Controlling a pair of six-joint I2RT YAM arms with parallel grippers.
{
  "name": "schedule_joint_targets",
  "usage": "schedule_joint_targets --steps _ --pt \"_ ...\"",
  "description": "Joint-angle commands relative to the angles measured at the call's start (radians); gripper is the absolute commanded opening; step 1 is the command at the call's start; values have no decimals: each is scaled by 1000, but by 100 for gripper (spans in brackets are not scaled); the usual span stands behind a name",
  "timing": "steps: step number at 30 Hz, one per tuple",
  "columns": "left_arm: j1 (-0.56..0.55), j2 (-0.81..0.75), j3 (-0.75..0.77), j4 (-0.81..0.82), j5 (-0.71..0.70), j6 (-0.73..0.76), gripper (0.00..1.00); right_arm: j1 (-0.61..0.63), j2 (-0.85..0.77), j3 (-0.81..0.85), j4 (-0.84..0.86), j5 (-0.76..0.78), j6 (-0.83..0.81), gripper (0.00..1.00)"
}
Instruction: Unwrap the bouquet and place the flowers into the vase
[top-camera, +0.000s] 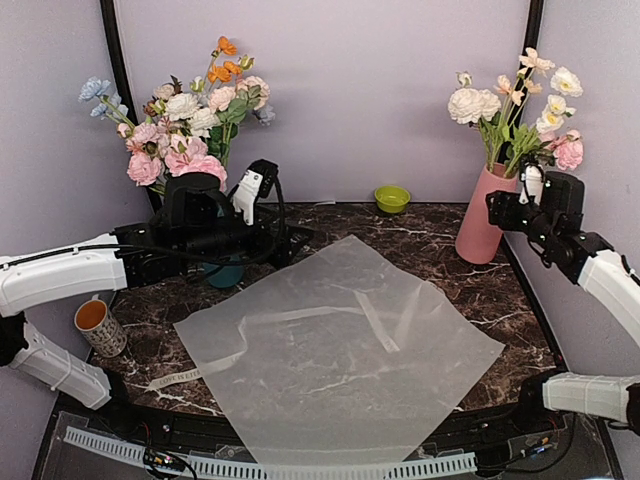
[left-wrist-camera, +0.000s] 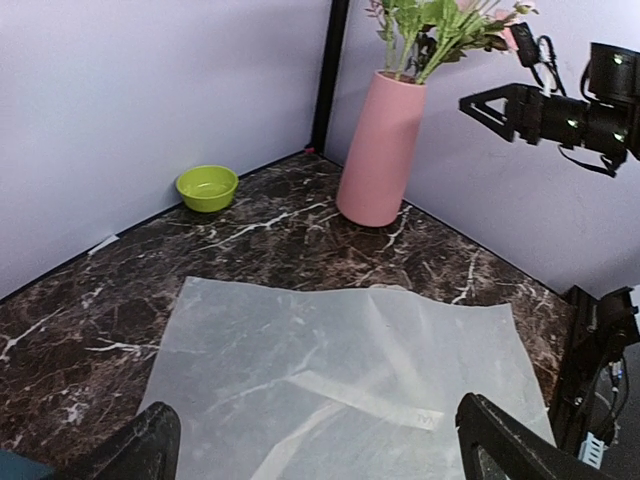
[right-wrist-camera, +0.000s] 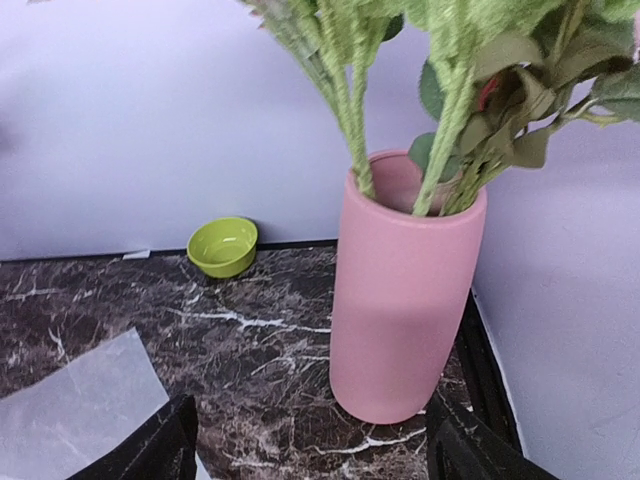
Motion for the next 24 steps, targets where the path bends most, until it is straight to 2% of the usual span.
schedule_joint_targets --steps 1,3,7,8,9,13,17,21,24 --pt "9 -46 -26 -85 -199 27 99 -1 -73 -85 61 -140 -9 82" --pt "26 -53 -44 -112 -249 11 99 -1 -103 -126 77 -191 -16 85" --pt "95 -90 -101 -151 -316 -28 99 -1 -154 -218 112 -270 -15 83" --pt "126 -100 -118 -159 -327 -38 99 -1 -170 -238 124 -282 -13 96" --pt "149 -112 -134 -166 -340 -47 99 0 -183 -262 137 -292 -13 99" --pt "226 -156 -220 -165 -428 -39 99 2 -198 -336 191 -295 -47 99" --pt "291 -219 -340 -83 -469 34 99 2 -174 -383 233 -257 -62 99" --pt "408 -287 -476 13 -452 36 99 2 -120 -421 302 -224 -29 99" --pt "479 -329 -575 136 -431 73 99 2 -85 -487 403 -116 -1 99"
